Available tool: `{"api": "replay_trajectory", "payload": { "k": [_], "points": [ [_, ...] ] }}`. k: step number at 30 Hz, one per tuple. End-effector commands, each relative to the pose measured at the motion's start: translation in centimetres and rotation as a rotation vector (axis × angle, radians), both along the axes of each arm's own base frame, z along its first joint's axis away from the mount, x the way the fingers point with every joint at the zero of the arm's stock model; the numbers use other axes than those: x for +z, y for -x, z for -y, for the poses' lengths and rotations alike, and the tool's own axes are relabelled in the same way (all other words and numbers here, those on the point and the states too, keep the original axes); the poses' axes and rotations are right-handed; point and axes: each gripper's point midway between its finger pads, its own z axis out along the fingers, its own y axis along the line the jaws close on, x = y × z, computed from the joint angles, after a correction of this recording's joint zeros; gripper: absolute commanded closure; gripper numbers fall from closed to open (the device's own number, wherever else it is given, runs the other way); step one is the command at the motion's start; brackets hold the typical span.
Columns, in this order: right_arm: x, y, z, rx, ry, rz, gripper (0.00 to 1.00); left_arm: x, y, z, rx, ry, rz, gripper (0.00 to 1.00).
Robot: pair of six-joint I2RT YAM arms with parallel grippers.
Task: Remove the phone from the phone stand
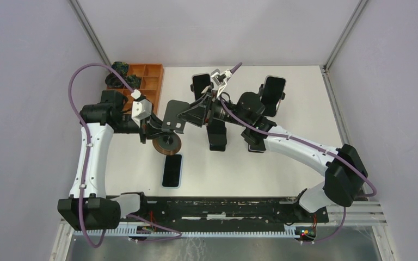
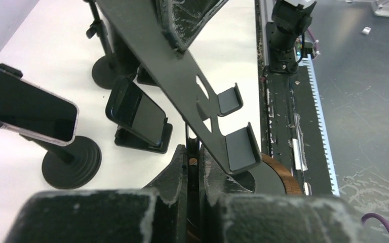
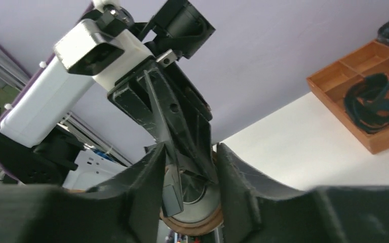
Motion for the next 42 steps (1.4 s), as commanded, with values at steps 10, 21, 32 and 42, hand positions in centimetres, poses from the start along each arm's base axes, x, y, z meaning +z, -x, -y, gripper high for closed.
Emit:
{"api": "replay_trajectory", "payload": {
  "k": [10, 21, 32, 42],
  "points": [
    [-0.6, 0.4, 1.5, -0.051, 0.071, 0.115, 1.00, -1.4, 0.5, 0.2, -0.003, -0.027, -0.086, 0.01],
    [-3.3, 2.7, 0.8, 0.011, 0.147, 0.234, 1.00, -0.8, -1.1, 0.3, -0.001, -0.014, -0.146, 0.09],
    [-4.4, 3.2, -0.4, 0.025, 0.181, 0.268, 0.99, -2.0, -1.0, 1.1, -0.042, -0.052, -0.191, 0.72],
    [-6.0, 0.7, 3.2, -0.115, 0.259, 0.220, 0.31, -5.2, -4.5, -0.4, -0.024, -0.209, -0.173, 0.98]
  ]
}}
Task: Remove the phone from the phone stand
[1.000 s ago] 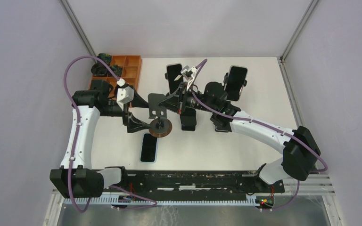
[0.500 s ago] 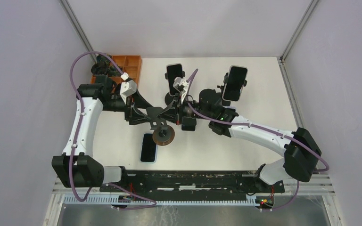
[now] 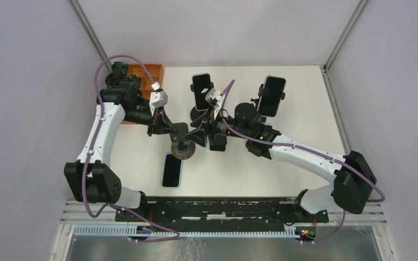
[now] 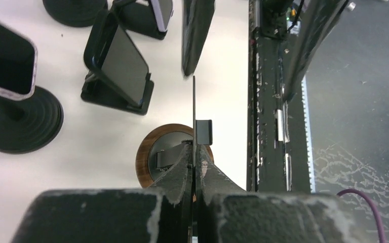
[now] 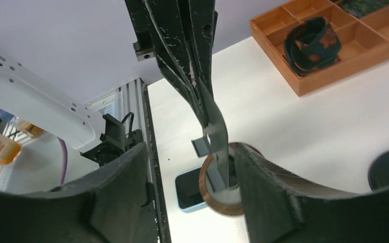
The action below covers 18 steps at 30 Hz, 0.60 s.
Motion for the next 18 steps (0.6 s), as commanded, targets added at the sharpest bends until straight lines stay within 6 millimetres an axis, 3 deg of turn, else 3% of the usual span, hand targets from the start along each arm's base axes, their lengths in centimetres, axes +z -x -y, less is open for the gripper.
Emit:
{"api": "replay_trajectory", "payload": {
  "k": [1, 6, 12, 18],
  "points": [
    [1.9, -1.3, 3.1, -0.108, -0.034, 0.035, 0.26, -0.6, -2.3, -0.8, -0.012, -0.067, 0.078, 0.98],
    [-0.3, -1.5, 6.0, -0.213, 0.041, 0.015, 0.12, -2.0, -5.0, -1.8, -0.018, -0.140, 0.114, 0.98],
    [-4.6, -1.1, 9.3, -0.324, 0.126, -0.039, 0.02, -4.1, -10.5, -3.1, 0.051, -0.187, 0.096, 0.98],
    [-6.7, -0.9, 11.3, -0.397, 0.150, -0.069, 0.02, -6.1, -15.4, -3.8, 0.093, -0.189, 0.062, 0.98]
  ]
}}
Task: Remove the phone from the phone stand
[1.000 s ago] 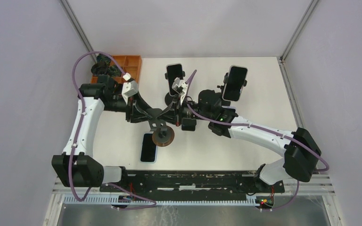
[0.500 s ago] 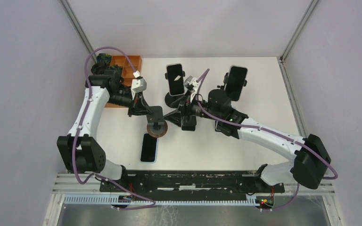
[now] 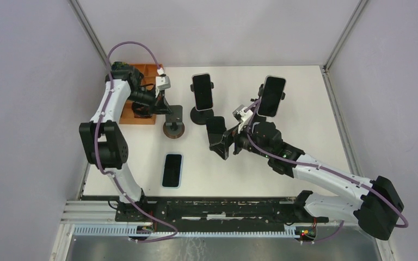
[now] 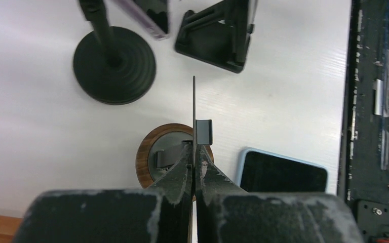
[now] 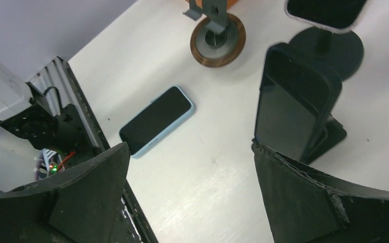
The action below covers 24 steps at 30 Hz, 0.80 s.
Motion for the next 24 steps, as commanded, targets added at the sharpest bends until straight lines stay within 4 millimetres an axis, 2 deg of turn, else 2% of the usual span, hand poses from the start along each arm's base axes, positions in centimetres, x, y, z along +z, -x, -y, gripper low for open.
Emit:
{"api": "replay_trajectory", "payload": {
  "k": [1, 6, 12, 13, 16, 18, 20, 24],
  "points": [
    [-0.3, -0.6, 1.5, -0.091, 0.006, 0.001, 0.02, 0.3, -4.1, -0.2, 0.031, 0.016, 0.052, 0.98],
    [-1.2, -1.0, 1.9, -0.130, 0.029, -0.020, 0.02, -1.3, -6.3, -0.2, 0.014, 0.020, 0.087, 0.98],
    [-2.3, -2.3, 2.4, -0.220, 0.058, -0.038, 0.02, -3.7, -6.7, -0.2, -0.039, 0.021, 0.097, 0.98],
    [-2.5, -2.4, 2.4, -0.234, 0.066, -0.039, 0.02, -4.2, -6.5, -0.3, -0.059, 0.012, 0.100, 0.95],
    [-3.3, -3.3, 2.6, -0.290, 0.101, -0.052, 0.02, -5.3, -6.5, -0.9, -0.073, -0.014, 0.078, 0.69],
    [-3.9, -3.9, 2.6, -0.320, 0.122, -0.063, 0.02, -5.4, -6.7, -1.3, -0.067, -0.015, 0.083, 0.43],
    [-4.4, -4.5, 2.6, -0.348, 0.141, -0.073, 0.02, -5.0, -7.0, -1.7, -0.058, -0.012, 0.099, 0.25],
    [-5.2, -5.4, 2.4, -0.385, 0.156, -0.076, 0.02, -2.8, -7.4, -2.5, -0.030, -0.010, 0.147, 0.01]
  ]
}}
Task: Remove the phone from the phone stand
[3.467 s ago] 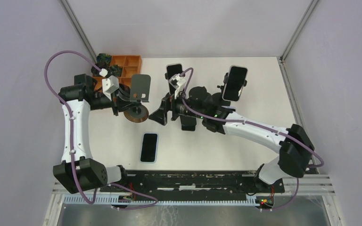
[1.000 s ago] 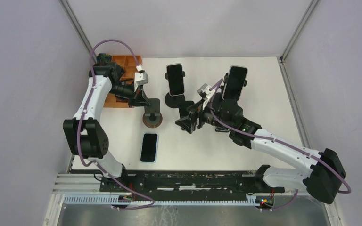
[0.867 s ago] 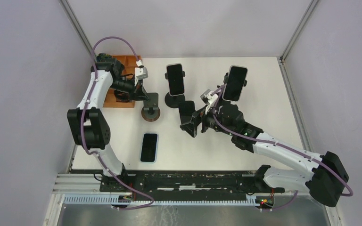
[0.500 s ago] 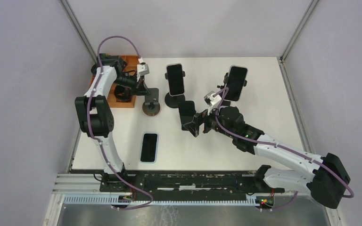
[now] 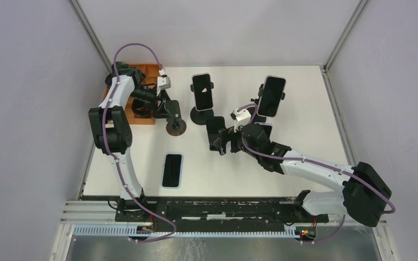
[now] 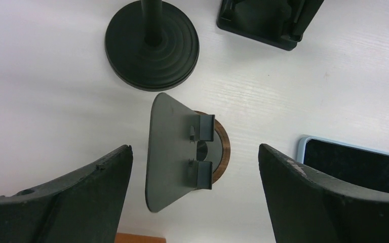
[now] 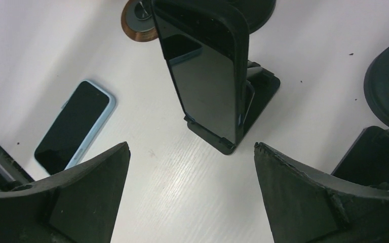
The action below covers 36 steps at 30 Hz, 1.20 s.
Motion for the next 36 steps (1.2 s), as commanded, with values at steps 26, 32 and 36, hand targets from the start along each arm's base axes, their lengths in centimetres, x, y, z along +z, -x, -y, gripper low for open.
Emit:
{"api": "replay_trajectory", "payload": {
  "k": [26, 32, 36],
  "points": [
    [-2.5, -6.3, -2.8, 0.026, -0.109, 0.013, 0.06, 16.5, 3.3, -3.2, 0.624, -0.002, -0.118, 0.00],
    [-3.5, -6.2, -3.9, 0.070, -0.145, -0.011, 0.16, 18.8, 2.7, -6.5, 0.803, -0.040, 0.005, 0.00],
    [-4.1, -6.2, -4.3, 0.087, -0.155, -0.021, 0.23, 18.7, 4.6, -6.9, 0.768, -0.017, -0.001, 0.00]
  ]
}}
